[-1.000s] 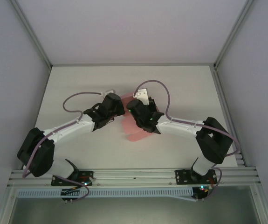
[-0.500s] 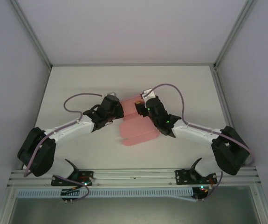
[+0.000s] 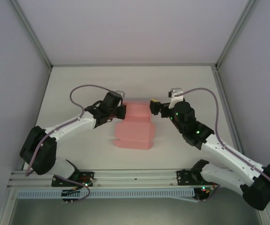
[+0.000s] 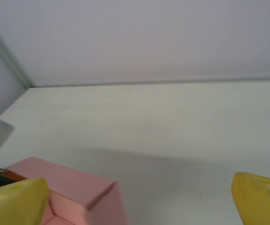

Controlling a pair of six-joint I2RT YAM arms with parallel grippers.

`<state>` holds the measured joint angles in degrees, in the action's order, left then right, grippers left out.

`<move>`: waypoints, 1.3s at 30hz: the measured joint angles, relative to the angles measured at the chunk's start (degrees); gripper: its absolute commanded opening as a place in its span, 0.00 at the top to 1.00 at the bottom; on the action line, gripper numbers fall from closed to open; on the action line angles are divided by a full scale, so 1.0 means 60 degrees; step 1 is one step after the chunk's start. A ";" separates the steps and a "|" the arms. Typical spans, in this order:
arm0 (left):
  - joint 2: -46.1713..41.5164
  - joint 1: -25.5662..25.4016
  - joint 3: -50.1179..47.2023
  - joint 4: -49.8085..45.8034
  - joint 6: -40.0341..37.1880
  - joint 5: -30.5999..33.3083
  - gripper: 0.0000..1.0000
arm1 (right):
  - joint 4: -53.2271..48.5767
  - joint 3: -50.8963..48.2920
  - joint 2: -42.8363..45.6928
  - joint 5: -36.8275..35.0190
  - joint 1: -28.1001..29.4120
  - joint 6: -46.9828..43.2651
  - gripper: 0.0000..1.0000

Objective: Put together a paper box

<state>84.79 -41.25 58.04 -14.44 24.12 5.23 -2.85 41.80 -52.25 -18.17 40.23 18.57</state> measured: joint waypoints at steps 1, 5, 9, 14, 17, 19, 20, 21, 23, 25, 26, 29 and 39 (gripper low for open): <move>0.0178 0.0029 0.0372 -0.0328 -0.0499 -0.0062 1.00 | -0.0510 0.0000 0.0182 -0.0175 -0.0168 0.0259 0.00; 0.1060 0.0131 0.1985 -0.1596 -0.2586 -0.0521 1.00 | -0.2200 -0.0051 0.0896 -0.0743 -0.0568 0.1155 0.00; 0.1949 0.0135 0.3588 -0.2969 -0.5235 -0.0758 1.00 | -0.3384 -0.0390 0.1956 -0.0801 -0.0998 0.1752 0.00; 0.3362 -0.0084 0.5931 -0.5246 -0.7978 -0.0142 1.00 | -0.4167 -0.1158 0.3187 -0.0878 -0.1228 0.2106 0.00; 0.4371 -0.0477 0.7322 -0.6484 -0.9085 0.0750 1.00 | -0.4572 -0.1373 0.3595 -0.0878 -0.1293 0.2280 0.00; 0.4834 -0.0849 0.7657 -0.6940 -0.9690 0.1384 1.00 | -0.4692 -0.1443 0.3752 -0.0867 -0.1326 0.2390 0.00; 0.4980 -0.1013 0.7657 -0.7100 -0.9949 0.1628 1.00 | -0.4739 -0.1475 0.3796 -0.0867 -0.1333 0.2433 0.00; 0.5136 -0.1177 0.7657 -0.7278 -1.0207 0.1865 1.00 | -0.4794 -0.1508 0.3821 -0.0860 -0.1333 0.2492 0.00; 0.5417 -0.1446 0.7654 -0.7471 -1.0568 0.2299 1.00 | -0.4856 -0.1563 0.3818 -0.0816 -0.1333 0.2546 0.00; 0.5668 -0.1632 0.7657 -0.7533 -1.0779 0.2779 1.00 | -0.4874 -0.1610 0.3814 -0.0729 -0.1333 0.2626 0.00; 0.5814 -0.1708 0.7657 -0.7530 -1.0874 0.3082 1.00 | -0.4896 -0.1632 0.3807 -0.0685 -0.1333 0.2667 0.00; 0.6262 -0.1814 0.7657 -0.7446 -1.1063 0.3763 1.00 | -0.4969 -0.1672 0.3770 -0.0586 -0.1337 0.2747 0.00; 0.7318 -0.2102 0.7679 -0.7286 -1.1428 0.4535 0.81 | -0.5082 -0.1774 0.3836 -0.0423 -0.1351 0.2918 0.00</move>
<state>128.70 -53.87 104.12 -58.15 -44.45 32.45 -33.34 31.16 -29.23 -20.71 32.12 36.07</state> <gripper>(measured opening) 0.098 0.998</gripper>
